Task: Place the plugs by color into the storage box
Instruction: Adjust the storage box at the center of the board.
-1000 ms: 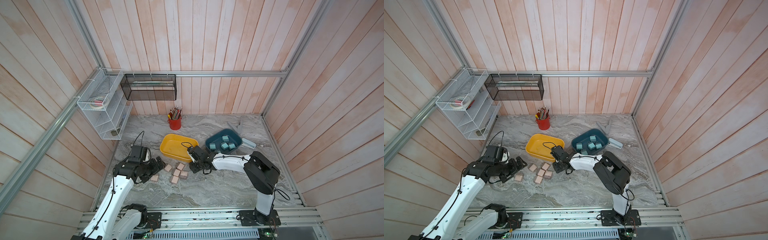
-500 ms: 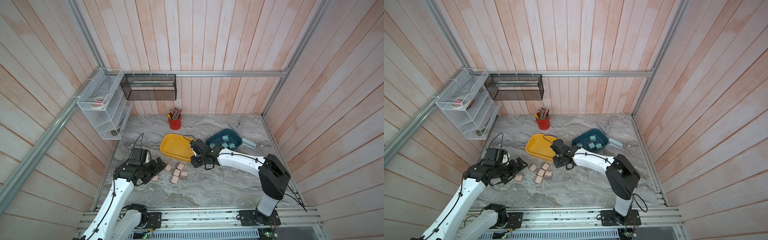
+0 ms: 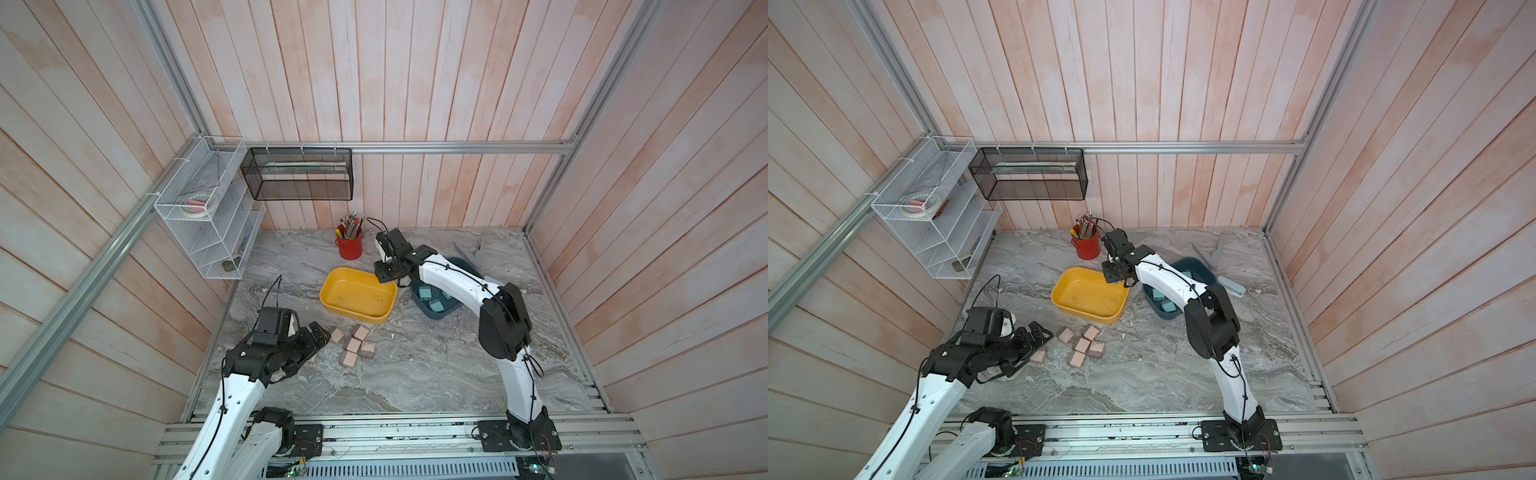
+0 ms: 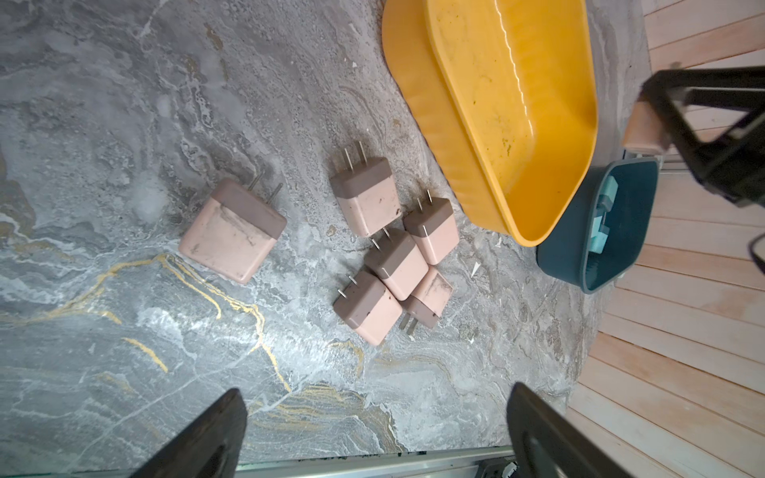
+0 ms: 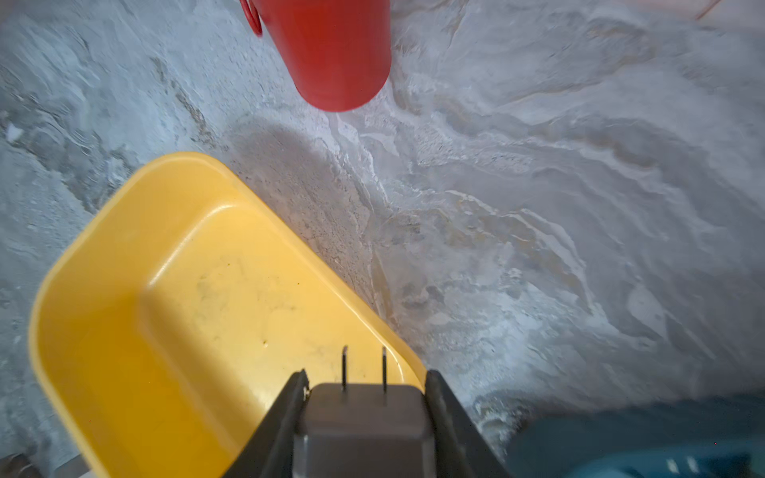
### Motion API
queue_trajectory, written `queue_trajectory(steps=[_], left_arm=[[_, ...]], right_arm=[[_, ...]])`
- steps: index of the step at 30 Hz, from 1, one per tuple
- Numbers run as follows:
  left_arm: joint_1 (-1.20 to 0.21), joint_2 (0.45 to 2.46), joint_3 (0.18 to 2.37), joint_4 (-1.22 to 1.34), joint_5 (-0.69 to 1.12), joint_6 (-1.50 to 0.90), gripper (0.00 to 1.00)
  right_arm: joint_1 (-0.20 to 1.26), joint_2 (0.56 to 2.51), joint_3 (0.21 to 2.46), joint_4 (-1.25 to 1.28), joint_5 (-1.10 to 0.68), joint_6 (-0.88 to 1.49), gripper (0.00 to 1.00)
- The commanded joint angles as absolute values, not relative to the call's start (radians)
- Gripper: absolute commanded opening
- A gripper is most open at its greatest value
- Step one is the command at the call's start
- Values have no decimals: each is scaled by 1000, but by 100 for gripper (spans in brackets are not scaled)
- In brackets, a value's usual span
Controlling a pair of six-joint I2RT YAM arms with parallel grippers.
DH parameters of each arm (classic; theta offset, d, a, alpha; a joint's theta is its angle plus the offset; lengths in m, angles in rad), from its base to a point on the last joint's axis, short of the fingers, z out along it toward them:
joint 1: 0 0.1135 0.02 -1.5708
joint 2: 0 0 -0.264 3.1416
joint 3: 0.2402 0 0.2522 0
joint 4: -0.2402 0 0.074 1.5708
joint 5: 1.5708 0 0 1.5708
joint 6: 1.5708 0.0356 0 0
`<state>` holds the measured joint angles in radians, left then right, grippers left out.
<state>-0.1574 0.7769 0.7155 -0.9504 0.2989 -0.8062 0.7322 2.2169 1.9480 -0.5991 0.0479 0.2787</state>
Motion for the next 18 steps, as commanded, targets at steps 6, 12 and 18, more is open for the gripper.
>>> queue_trajectory(steps=[6,12,18], left_arm=[[-153,760,712,-996,258,-837,100],[-153,774,728,-1005,249,-830,99],[-154,782,723,-1001,252,-820,100]], right_arm=[[763,2307,1966,-626,15,239,36],[765,2307,1856,-584,17,270,36],[764,2263,1741,-545,39,281,36]])
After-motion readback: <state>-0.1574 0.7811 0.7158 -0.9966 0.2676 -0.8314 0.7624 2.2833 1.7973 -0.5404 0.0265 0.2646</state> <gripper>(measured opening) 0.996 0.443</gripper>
